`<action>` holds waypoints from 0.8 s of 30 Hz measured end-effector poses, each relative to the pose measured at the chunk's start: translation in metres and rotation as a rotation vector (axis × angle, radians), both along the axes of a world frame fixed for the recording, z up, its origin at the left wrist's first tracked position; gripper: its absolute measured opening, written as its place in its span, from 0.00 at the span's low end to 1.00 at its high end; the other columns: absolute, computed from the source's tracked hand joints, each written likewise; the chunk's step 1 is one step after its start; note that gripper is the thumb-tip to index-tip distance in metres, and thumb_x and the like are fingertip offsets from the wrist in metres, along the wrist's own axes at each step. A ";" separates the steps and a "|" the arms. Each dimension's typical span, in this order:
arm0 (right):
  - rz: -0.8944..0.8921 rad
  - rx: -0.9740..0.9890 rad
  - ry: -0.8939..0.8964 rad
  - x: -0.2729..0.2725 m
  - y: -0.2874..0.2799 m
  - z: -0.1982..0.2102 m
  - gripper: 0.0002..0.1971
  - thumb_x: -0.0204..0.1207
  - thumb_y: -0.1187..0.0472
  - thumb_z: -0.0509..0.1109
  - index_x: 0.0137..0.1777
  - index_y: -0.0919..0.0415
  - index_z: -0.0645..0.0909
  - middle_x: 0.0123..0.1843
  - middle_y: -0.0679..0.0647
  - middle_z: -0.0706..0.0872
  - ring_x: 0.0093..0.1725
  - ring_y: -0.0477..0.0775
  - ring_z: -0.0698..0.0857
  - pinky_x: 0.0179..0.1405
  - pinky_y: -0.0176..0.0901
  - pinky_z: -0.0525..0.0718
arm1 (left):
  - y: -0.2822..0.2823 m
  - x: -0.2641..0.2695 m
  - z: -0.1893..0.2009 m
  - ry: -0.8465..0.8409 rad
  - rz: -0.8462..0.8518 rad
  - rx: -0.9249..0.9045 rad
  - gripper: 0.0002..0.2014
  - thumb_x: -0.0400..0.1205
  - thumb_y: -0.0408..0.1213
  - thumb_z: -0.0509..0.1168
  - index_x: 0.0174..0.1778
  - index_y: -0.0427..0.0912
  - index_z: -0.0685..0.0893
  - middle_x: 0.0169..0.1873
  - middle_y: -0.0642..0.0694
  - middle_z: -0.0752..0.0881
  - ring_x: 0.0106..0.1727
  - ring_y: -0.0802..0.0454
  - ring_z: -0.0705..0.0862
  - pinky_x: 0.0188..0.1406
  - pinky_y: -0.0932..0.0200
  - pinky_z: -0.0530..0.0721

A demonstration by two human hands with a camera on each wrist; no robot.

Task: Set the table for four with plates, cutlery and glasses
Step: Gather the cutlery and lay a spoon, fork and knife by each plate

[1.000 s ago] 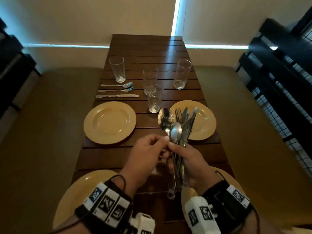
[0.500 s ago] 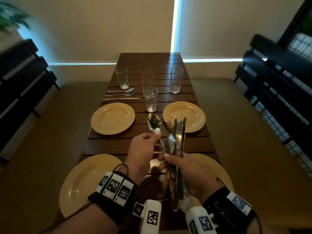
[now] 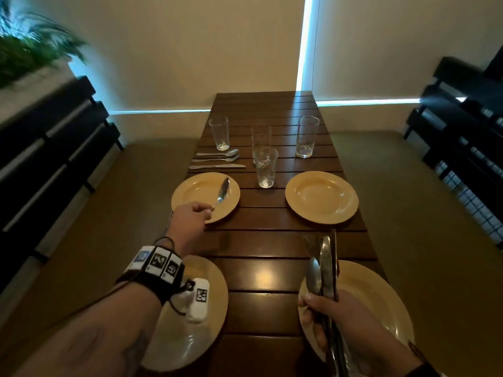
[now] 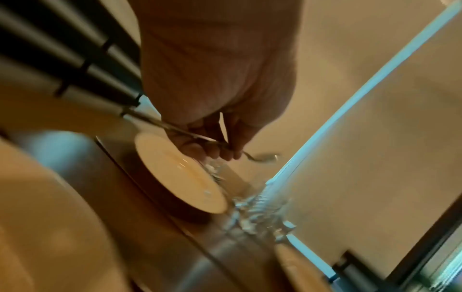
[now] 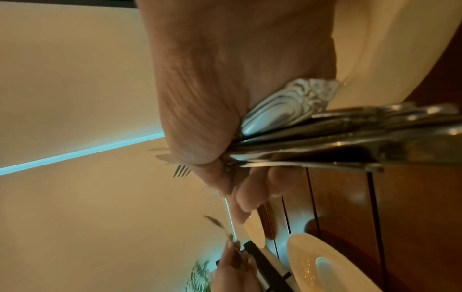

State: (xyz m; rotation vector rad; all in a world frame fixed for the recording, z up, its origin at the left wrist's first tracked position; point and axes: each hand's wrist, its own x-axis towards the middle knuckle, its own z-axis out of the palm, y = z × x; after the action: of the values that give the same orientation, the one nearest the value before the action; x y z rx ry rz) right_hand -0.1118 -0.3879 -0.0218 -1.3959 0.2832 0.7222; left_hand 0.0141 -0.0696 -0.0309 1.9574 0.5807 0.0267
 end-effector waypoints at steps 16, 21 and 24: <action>-0.078 -0.100 0.076 0.033 -0.014 -0.009 0.19 0.68 0.57 0.72 0.51 0.75 0.86 0.34 0.68 0.87 0.19 0.61 0.80 0.23 0.46 0.80 | 0.071 0.047 -0.089 0.258 -0.510 0.750 0.05 0.79 0.40 0.75 0.47 0.55 0.94 0.49 0.57 0.90 0.52 0.57 0.85 0.59 0.56 0.86; -0.066 -0.091 0.044 0.036 -0.009 -0.004 0.20 0.68 0.58 0.72 0.51 0.76 0.86 0.33 0.67 0.88 0.18 0.59 0.79 0.20 0.45 0.80 | 0.068 0.047 -0.090 0.248 -0.514 0.787 0.09 0.81 0.39 0.72 0.51 0.54 0.95 0.50 0.56 0.91 0.52 0.54 0.86 0.57 0.53 0.88; -0.096 -0.050 0.071 0.034 -0.003 -0.001 0.19 0.68 0.59 0.73 0.50 0.76 0.85 0.32 0.67 0.87 0.18 0.58 0.78 0.18 0.42 0.78 | 0.070 0.046 -0.095 0.222 -0.499 0.805 0.09 0.81 0.39 0.71 0.52 0.54 0.95 0.51 0.54 0.92 0.53 0.52 0.87 0.58 0.51 0.89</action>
State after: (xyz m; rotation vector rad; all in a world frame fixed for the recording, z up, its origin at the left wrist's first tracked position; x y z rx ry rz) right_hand -0.0775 -0.3909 -0.0232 -1.3959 0.4237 0.6900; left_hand 0.0597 0.0005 -0.1262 2.8715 0.2038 -0.3173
